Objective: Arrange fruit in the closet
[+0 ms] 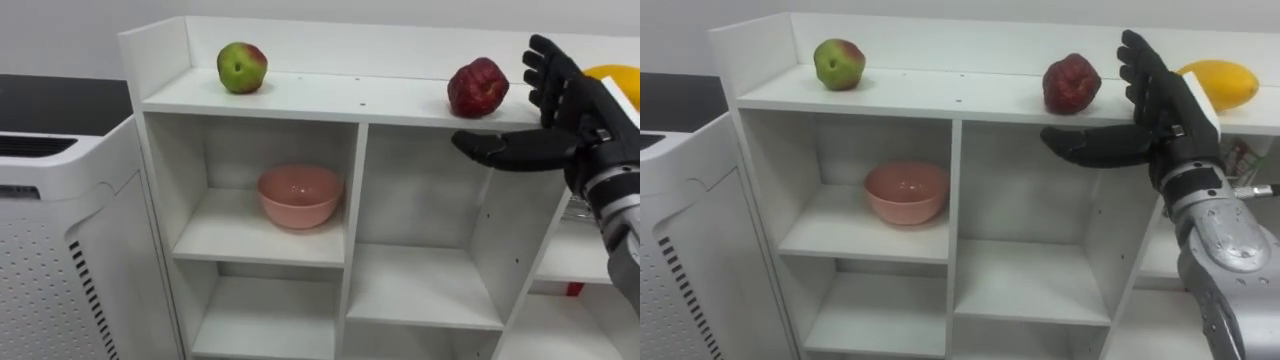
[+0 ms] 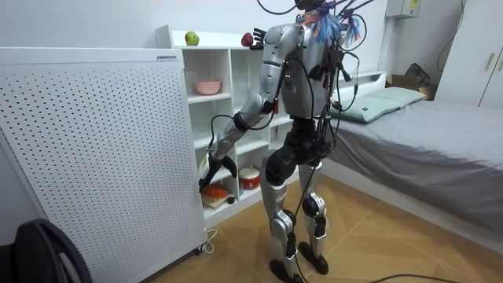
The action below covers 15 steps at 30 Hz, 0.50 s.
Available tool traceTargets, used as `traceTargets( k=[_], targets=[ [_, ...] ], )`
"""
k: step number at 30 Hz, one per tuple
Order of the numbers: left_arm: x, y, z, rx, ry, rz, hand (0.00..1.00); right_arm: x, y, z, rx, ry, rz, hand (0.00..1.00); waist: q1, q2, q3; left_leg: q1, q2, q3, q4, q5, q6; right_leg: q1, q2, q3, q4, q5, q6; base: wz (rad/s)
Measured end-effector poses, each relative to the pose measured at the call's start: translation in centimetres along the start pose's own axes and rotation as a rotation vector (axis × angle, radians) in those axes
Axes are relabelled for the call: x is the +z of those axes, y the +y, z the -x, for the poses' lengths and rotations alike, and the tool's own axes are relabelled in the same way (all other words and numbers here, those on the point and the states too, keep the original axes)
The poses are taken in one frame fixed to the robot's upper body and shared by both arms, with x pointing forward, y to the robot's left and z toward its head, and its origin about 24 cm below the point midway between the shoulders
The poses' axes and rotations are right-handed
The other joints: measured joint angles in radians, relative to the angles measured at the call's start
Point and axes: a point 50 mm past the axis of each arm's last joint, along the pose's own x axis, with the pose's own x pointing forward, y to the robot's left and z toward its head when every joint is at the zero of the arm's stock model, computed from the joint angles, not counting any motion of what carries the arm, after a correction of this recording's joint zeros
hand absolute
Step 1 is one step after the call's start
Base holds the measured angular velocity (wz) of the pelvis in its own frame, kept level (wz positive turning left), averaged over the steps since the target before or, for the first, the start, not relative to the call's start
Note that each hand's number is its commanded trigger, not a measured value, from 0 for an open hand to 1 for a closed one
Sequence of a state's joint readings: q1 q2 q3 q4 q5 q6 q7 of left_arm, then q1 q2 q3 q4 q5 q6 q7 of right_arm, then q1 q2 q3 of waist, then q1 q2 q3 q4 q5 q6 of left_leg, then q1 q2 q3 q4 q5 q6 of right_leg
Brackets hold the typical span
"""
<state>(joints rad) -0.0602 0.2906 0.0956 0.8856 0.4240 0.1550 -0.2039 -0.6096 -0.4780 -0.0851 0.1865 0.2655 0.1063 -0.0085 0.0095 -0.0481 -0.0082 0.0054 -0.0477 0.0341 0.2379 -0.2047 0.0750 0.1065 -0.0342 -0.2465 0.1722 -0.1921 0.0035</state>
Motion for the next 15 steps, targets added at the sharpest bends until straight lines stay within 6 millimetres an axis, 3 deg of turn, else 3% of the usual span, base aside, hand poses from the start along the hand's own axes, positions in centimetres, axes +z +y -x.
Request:
traceTargets(
  k=[15],
  targets=[
    [0.1, -0.17, -0.31, -0.036, 0.021, 0.004, 0.0, 0.24, 0.13, 0.0, 0.011, -0.022, 0.082, 0.0, 0.011, 0.01, 0.0073, 0.004, 0.0, 0.005, -0.001, 0.0, 0.0, 0.0, 0.001, 0.018, 0.0, 0.0, 0.0, -0.01]
  ],
)
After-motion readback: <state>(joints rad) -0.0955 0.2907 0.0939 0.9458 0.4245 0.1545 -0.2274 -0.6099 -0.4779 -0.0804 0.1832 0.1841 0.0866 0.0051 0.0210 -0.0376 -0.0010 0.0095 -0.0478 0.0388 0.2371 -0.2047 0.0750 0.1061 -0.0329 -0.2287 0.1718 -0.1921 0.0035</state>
